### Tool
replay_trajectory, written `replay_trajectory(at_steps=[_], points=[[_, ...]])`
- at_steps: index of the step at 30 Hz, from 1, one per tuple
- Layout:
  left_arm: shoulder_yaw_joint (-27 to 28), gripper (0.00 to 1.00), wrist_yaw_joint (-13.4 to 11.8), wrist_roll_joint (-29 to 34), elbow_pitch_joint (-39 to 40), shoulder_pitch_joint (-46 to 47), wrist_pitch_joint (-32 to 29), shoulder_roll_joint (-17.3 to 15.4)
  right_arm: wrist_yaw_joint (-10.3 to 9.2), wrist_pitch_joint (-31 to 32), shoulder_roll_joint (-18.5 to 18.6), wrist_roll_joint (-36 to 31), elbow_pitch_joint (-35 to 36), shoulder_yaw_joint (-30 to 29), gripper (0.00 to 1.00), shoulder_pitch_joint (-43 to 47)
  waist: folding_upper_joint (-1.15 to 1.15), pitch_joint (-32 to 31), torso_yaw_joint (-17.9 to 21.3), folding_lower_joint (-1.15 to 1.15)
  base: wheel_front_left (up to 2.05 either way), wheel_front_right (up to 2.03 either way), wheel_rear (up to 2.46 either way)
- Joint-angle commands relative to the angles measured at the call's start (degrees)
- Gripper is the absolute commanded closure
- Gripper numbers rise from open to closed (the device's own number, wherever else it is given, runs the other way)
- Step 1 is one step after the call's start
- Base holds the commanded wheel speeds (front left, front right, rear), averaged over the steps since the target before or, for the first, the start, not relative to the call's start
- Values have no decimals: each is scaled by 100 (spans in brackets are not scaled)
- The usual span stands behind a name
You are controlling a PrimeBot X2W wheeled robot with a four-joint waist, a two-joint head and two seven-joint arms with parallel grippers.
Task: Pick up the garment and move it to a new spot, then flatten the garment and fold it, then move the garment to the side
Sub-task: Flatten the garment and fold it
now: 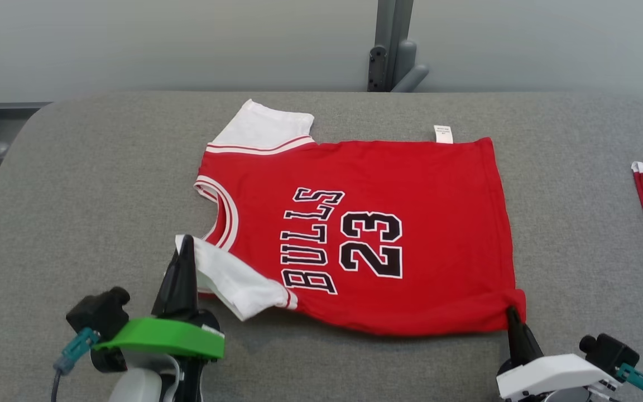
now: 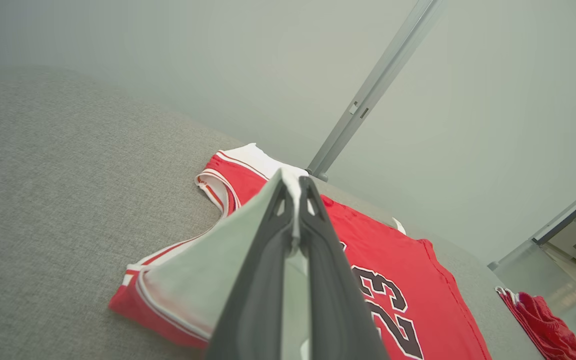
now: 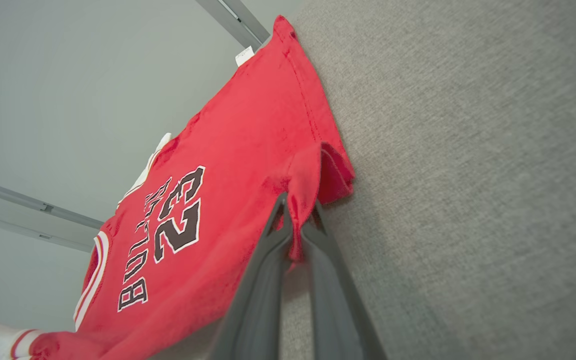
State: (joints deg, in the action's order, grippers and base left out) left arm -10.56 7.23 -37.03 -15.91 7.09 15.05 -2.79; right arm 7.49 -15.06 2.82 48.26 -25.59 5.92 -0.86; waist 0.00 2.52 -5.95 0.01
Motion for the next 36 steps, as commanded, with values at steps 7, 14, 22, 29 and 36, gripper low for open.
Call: replay_trajectory(at_steps=[7, 14, 22, 29, 36], points=[[240, 100, 20, 72, -477, 871, 13, -21, -1, -16, 16, 16, -120, 43, 100, -709, 0, 585, 305, -1, 0, 0, 0], [269, 100, 24, 138, -900, 1409, 13, -21, -1, -16, 16, 0, -283, 160, 100, -1267, 0, 973, 467, -1, 0, 0, 0], [252, 60, 27, 67, -1218, 1746, 13, -22, -1, -16, 21, 215, -220, 154, 0, -1584, 0, 1039, 538, -1, 0, 0, 0], [240, 0, 28, -22, -1363, 1942, 14, -21, 0, -16, 16, 300, 115, -21, 0, -1629, 0, 993, 558, -1, 0, 0, 0], [236, 0, 29, -152, -1218, 1878, 14, -23, 0, -16, 16, 88, 602, -299, 0, -1512, 0, 944, 587, -1, 0, 0, 0]])
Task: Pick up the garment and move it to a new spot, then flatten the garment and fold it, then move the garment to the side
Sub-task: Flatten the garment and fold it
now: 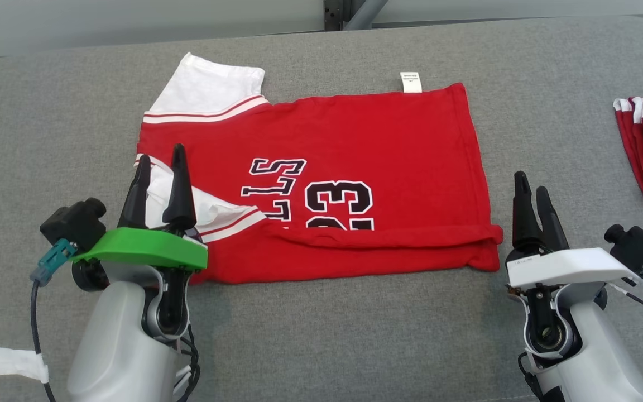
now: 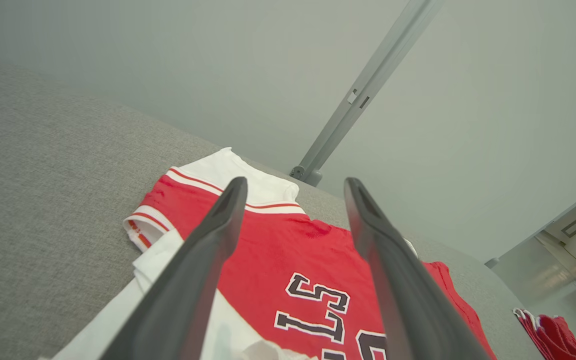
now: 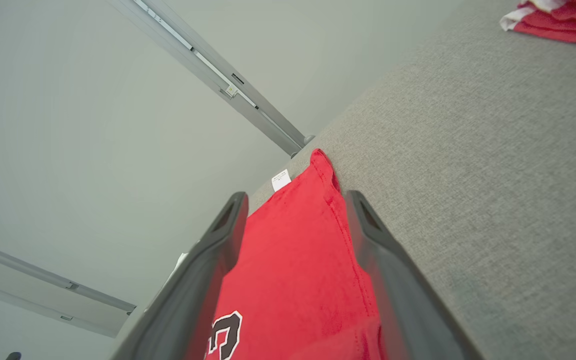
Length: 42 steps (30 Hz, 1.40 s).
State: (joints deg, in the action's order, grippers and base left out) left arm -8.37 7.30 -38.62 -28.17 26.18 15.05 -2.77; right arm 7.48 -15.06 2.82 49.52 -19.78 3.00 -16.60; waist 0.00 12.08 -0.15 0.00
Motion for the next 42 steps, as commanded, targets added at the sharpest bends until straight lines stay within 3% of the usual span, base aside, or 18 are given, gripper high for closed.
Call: replay_trajectory(at_steps=[1, 9, 16, 24, 34, 35, 36, 39, 42], points=[[44, 0, 23, 6, 42, -118, 14, -23, 1, -16, 15, -157, 81, -43, 0, 113, 0, -35, 13, 0, 0, 0, 0], [329, 0, 22, 193, 74, -1081, 13, -24, 1, -16, 17, -1128, 321, -202, 0, 860, 0, -392, -61, 0, 0, 0, 0], [491, 0, -289, 353, -266, -1657, 14, -21, 1, -16, 12, -1362, 181, -366, 0, 1474, 0, -681, -178, 0, 0, 0, 0], [434, 0, -657, 360, -955, -1342, -264, -35, 0, -16, 16, -1976, 2, -180, 0, 1449, 0, -635, -85, 0, 0, 0, 0], [558, 0, -864, 172, -1657, -805, -658, -210, 0, -16, 15, -2138, -9, 110, 0, 1250, 0, -445, 158, 0, 0, 0, 0], [552, 8, -842, 160, -1697, -778, -703, -224, 1, -16, 14, -2136, -23, 141, 0, 1249, 0, -436, 169, 0, 0, 0, 0], [537, 28, -820, 159, -1730, -755, -738, -234, 0, -16, 14, -2120, -54, 183, 0, 1242, 0, -426, 178, 0, 0, 0, 0], [499, 100, -730, 133, -1769, -698, -736, -220, 0, -16, 16, -2064, -206, 285, 0, 1150, 0, -405, 187, 0, 0, 0, 0], [468, 100, -677, 123, -1734, -663, -683, -197, 0, -14, 16, -2042, -431, 324, 0, 1060, 0, -400, 171, 0, 0, 0, 0]])
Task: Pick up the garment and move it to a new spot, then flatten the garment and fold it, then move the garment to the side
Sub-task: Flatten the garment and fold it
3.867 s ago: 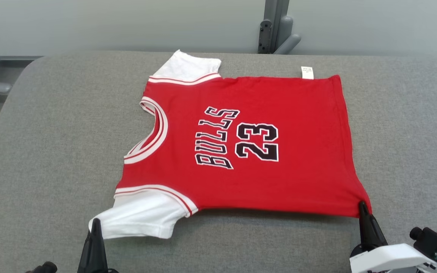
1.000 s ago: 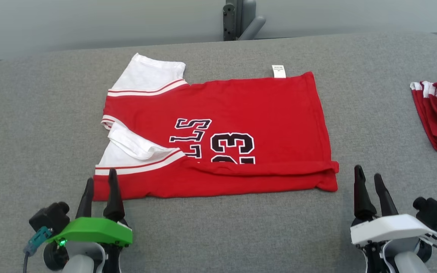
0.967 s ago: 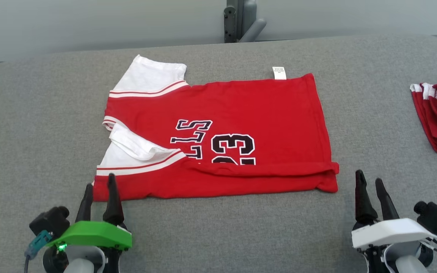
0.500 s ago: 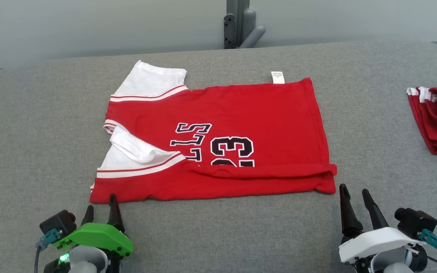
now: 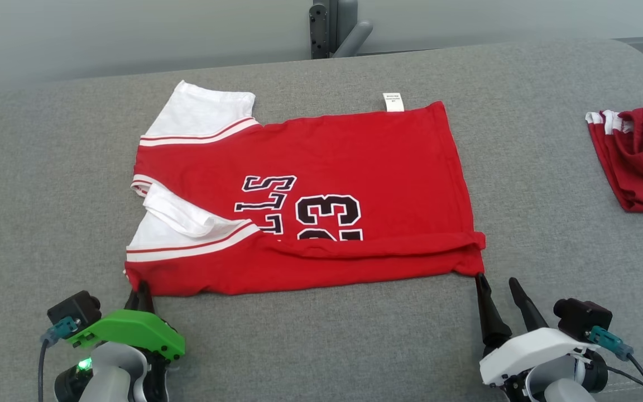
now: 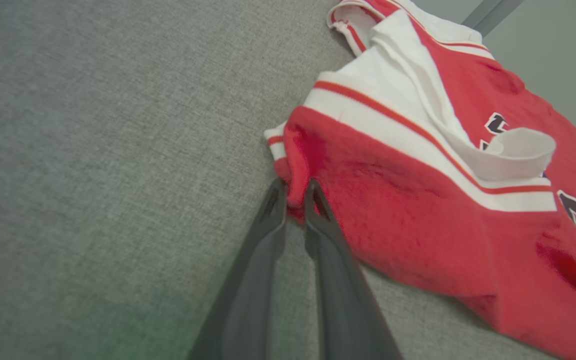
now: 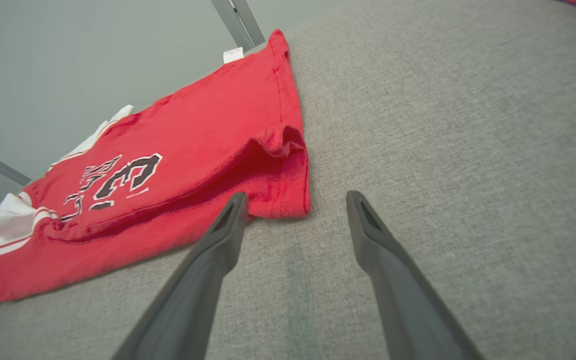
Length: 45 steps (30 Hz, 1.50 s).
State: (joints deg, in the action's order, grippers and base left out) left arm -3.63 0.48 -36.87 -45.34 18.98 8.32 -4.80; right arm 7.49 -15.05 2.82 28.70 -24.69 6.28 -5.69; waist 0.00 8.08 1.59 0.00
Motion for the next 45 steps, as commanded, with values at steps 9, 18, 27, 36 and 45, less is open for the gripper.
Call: replay_trajectory(at_steps=[9, 18, 27, 36, 45], points=[[-124, 100, 98, 21, 361, 105, 366, 61, -1, 44, 15, 252, -1062, 121, 0, -686, 0, 17, -226, 0, 0, 0, 0], [-249, 100, 119, 22, 780, -32, 461, 97, -1, 42, -3, 1006, -2133, 432, 65, -1265, 0, 13, -392, 0, 0, 0, 0], [-262, 100, 168, 50, 1272, -207, 531, -5, -1, -1, 19, 1818, -2131, 511, 100, -1568, 0, -191, -391, 0, 0, 0, 0], [-366, 100, -40, 100, 2188, -862, 271, -102, -1, 377, 183, 1652, -1476, 125, 100, -1092, 0, -413, -386, 0, 0, 0, 0], [-480, 100, -370, 40, 2959, -1989, -84, -83, -1, 787, 124, 1347, -577, -343, 100, 16, 0, -484, -414, 0, 0, 0, 0]])
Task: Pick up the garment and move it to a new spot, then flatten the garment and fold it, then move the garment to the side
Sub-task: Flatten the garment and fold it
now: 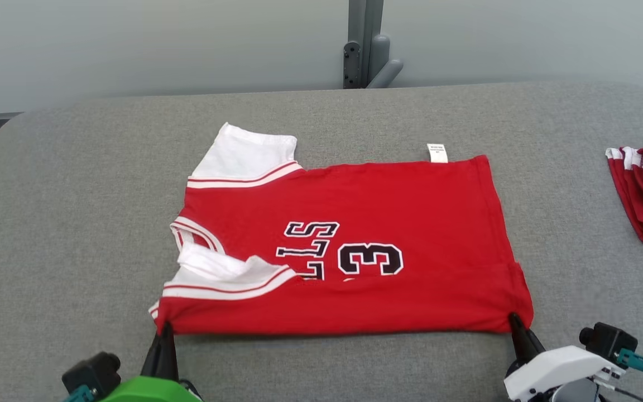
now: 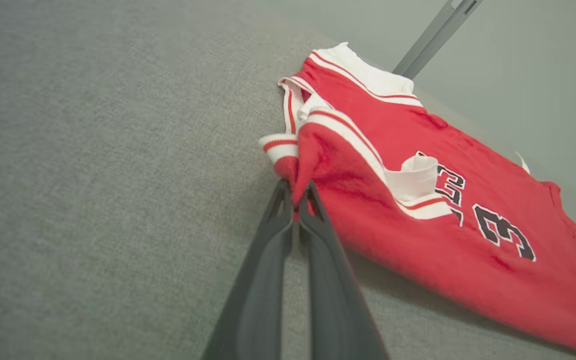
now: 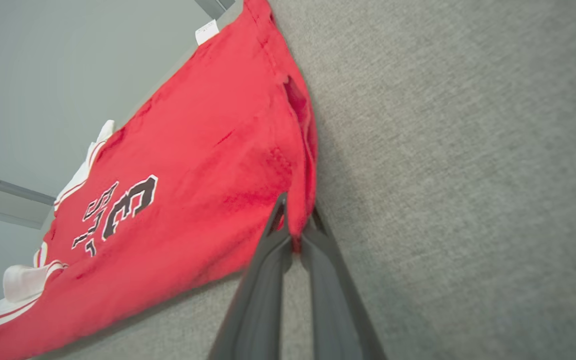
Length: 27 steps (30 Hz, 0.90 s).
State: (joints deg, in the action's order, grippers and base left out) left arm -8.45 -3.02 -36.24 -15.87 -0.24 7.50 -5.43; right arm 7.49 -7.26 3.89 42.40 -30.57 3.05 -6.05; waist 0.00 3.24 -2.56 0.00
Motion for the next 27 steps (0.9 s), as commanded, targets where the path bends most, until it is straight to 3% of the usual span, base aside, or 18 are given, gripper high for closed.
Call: replay_trajectory(at_steps=[1, 9, 11, 12, 13, 14, 15, 16, 17, 27], points=[[-35, 100, -102, -49, 190, -316, -85, -3, -1, 108, -19, -81, 238, -126, 100, 311, 0, 4, 1, 0, 0, 0, 0], [-84, 100, -387, -34, 414, -897, -280, -15, -1, 432, -91, -190, 951, -313, 99, 996, 0, 3, 43, 0, 0, 0, 0], [-94, 100, -428, -5, 378, -913, -317, -26, -1, 456, -91, -126, 1029, -277, 64, 1071, 0, 6, 63, 0, 0, 0, 0], [-90, 99, -468, -27, 350, -916, -347, -19, -1, 458, -91, -109, 1059, -270, 31, 1098, 0, 9, 75, 0, 0, 0, 0], [-92, 91, -495, -30, 328, -917, -378, -18, -1, 439, -90, -90, 1084, -279, 0, 1124, 0, 13, 89, 0, 0, 0, 0], [-90, 80, -529, -29, 311, -914, -401, -21, -1, 420, -90, -86, 1113, -289, 0, 1145, 0, 17, 105, 0, 0, 0, 0], [-82, 54, -558, -33, 291, -916, -420, -29, -1, 409, -89, -97, 1133, -305, 0, 1172, 0, 22, 121, 0, 0, 0, 0], [-79, 8, -575, -10, 277, -913, -428, -56, 0, 396, -90, -123, 1159, -324, 0, 1195, 0, 26, 137, 0, 0, 0, 0], [-62, 0, -590, 4, 268, -911, -421, -79, 0, 390, -92, -156, 1186, -355, 0, 1207, 0, 31, 153, 0, 0, 0, 0], [-41, 0, -599, 387, 470, -254, -424, -618, 0, 401, -95, -738, 1696, -807, 0, 1134, 0, 193, 422, 0, 0, 0, 0]])
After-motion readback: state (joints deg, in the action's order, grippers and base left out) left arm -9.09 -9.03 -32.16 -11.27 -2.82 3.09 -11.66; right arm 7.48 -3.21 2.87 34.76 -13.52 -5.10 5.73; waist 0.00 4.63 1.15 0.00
